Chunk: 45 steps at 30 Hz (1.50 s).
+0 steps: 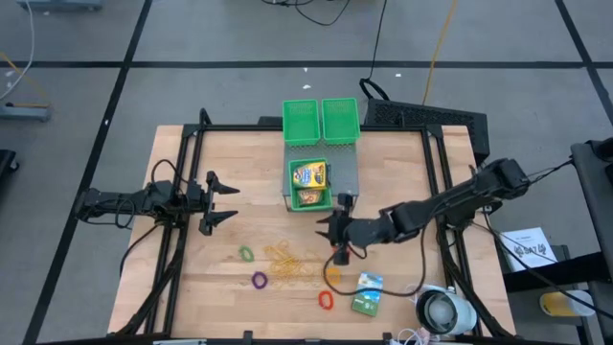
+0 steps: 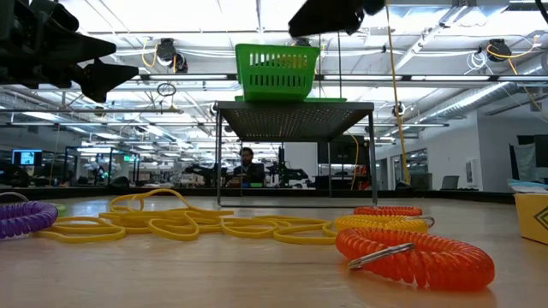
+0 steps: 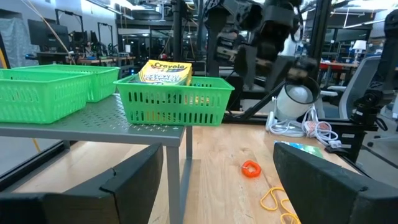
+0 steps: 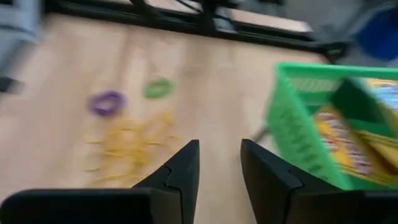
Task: Pick & Place Office Desk Supplies
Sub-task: Adjust the bottom green bin on the shelf
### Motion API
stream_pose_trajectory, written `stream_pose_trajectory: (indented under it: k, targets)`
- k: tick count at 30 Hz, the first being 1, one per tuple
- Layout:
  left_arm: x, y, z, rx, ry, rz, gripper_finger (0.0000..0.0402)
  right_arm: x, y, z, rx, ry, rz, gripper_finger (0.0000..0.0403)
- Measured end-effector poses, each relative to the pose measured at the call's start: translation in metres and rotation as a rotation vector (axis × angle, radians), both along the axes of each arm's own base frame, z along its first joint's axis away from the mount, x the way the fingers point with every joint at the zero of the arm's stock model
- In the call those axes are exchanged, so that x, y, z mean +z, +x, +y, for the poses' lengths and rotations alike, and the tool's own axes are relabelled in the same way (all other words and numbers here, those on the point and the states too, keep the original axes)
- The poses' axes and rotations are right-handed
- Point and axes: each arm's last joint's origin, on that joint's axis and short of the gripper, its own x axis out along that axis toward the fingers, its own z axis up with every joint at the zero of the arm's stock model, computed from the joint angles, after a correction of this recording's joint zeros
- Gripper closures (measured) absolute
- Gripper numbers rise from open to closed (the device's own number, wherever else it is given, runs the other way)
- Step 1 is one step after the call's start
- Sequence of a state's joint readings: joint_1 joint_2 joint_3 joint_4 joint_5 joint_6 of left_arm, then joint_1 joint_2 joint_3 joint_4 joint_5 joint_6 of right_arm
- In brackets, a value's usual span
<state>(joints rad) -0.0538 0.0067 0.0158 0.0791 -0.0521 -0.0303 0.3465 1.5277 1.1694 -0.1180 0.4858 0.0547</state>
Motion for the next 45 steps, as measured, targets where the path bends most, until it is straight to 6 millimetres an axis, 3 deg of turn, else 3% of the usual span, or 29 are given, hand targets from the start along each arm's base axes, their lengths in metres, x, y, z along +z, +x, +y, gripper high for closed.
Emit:
stream_pose_trajectory:
  k: [16, 25, 39, 45]
  targets:
    - [0.0, 0.0, 0.0, 0.0, 0.0, 0.0, 0.0091, -0.001, -0.014, -0.001, -0.257, -0.22, 0.03, 0.0325]
    - [0.0, 0.0, 0.0, 0.0, 0.0, 0.0, 0.0091, -0.003, -0.016, -0.007, -0.275, -0.252, 0.071, 0.0326]
    - [0.0, 0.0, 0.0, 0.0, 0.0, 0.0, 0.0091, 0.001, -0.019, -0.019, -0.53, -0.477, 0.037, 0.0326]
    - [0.0, 0.0, 0.0, 0.0, 0.0, 0.0, 0.0091, 0.013, -0.014, -0.004, -0.398, -0.346, -0.071, 0.0326]
